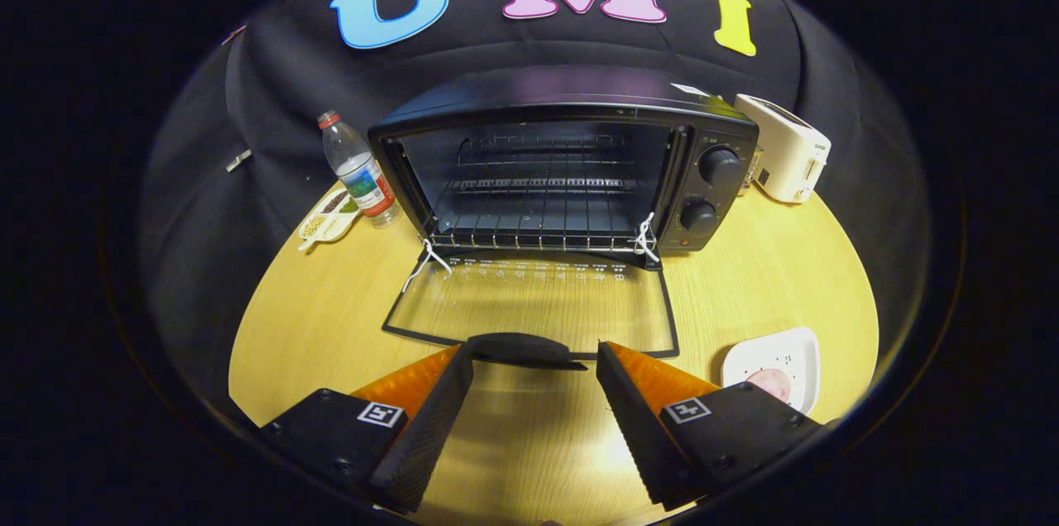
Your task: Open the toaster oven, put the food inside, and close the toaster oven door.
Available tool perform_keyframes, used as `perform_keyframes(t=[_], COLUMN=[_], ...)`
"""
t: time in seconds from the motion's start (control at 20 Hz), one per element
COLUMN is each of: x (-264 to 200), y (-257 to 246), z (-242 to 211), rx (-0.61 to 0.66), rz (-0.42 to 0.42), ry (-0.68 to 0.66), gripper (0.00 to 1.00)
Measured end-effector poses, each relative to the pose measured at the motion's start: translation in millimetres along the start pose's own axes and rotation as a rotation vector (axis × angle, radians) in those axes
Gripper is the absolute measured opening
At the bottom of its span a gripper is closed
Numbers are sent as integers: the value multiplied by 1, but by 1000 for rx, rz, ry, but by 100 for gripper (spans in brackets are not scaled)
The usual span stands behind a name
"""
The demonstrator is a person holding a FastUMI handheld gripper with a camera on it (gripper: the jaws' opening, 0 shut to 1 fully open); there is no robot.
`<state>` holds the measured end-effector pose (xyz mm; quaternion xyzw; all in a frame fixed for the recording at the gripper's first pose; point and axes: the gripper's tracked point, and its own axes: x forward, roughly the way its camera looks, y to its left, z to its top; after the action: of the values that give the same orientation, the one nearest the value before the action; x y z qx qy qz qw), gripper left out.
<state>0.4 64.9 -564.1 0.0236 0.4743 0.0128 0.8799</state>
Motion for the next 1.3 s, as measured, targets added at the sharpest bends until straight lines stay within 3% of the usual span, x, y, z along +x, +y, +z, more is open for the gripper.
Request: perform_keyframes(t=[0.15,0.3,0.5,0.65,0.85,0.95,1.0,1.05,1.2,1.3], x=[-19,-39,-57,-58,-33,-20,-15,-8,1,8], y=[-39,-117,-243,-300,-326,-323,-319,-318,-322,-326], z=[22,32,3,-23,-53,-68,-71,-74,-79,-85], rx=[-4,-25,28,19,-58,-62,-54,-57,-59,-28], rz=[4,-37,-159,-213,-195,-147,-128,-122,-127,-126], ry=[-51,-67,27,115,235,286,302,310,340,371], gripper=[98,99,98,97,82,80,75,60,64,50])
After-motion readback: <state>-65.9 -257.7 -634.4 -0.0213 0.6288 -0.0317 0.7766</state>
